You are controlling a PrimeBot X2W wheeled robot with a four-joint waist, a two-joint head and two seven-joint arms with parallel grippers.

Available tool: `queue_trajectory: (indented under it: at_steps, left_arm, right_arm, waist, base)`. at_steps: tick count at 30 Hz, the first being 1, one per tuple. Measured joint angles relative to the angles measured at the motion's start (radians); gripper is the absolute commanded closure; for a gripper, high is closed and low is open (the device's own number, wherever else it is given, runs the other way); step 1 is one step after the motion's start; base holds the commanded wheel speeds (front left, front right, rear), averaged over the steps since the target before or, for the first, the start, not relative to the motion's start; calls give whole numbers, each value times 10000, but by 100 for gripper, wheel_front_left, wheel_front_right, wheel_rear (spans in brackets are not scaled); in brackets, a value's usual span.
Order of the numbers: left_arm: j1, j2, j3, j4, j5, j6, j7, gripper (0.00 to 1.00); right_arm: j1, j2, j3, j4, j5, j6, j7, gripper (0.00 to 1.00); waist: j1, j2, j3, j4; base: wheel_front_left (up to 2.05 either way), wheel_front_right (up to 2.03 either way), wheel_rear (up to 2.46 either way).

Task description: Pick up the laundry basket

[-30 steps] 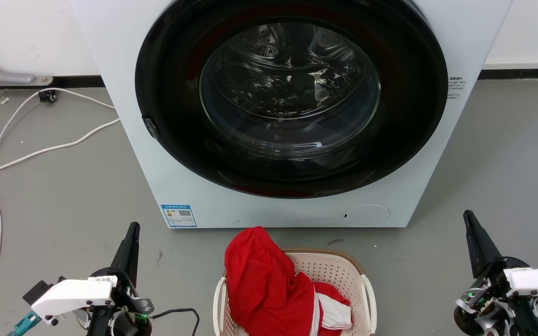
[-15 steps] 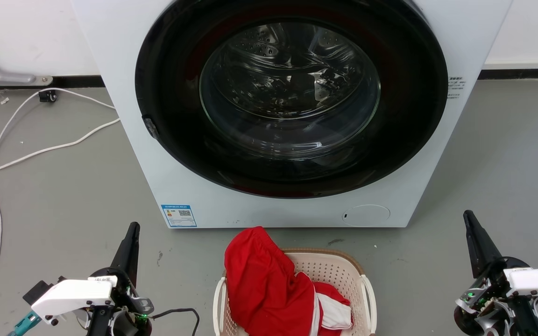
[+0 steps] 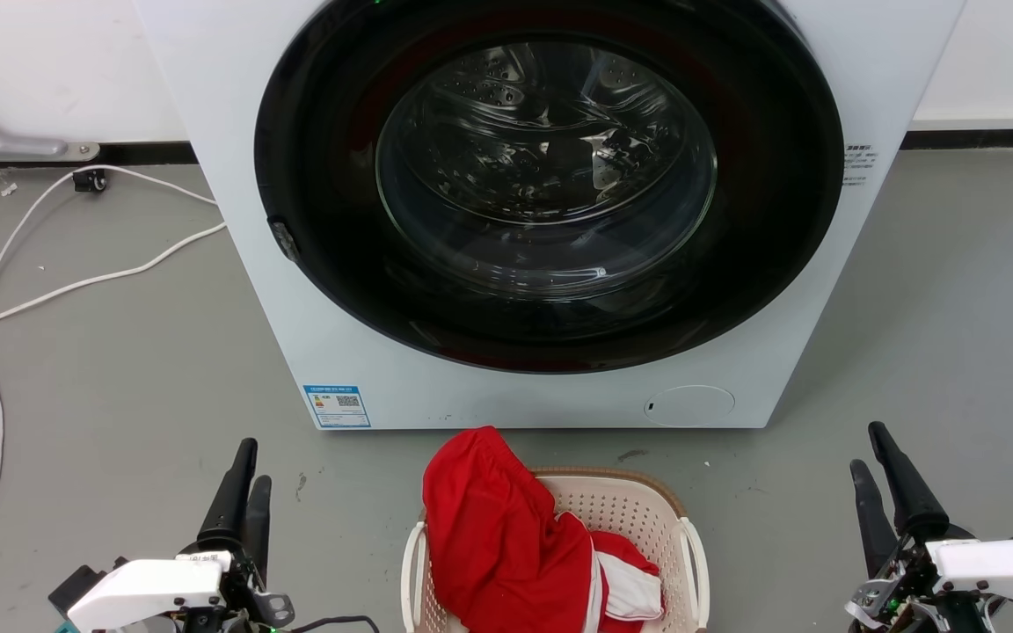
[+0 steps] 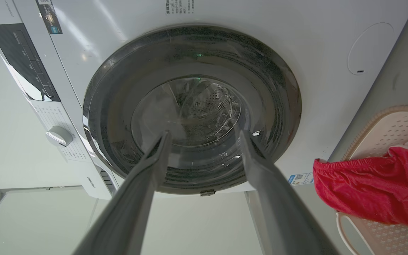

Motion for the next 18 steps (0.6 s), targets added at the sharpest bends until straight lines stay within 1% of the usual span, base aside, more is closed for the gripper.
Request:
queue_trajectory:
  at_steps: [10, 18]
  left_arm:
    - [120, 2, 186, -205, 516, 0, -466, 0]
    - [154, 4, 752, -263, 1429, 58, -798, 0]
  right_arm:
    - [28, 0, 65, -19, -671, 0, -451, 0]
    - [27, 0, -6, -153, -2138, 0, -796, 0]
  waist:
    - [0, 0, 3, -1]
    - [0, 0, 2, -6]
  base:
    - [0, 0, 0]
    - [0, 0, 0]
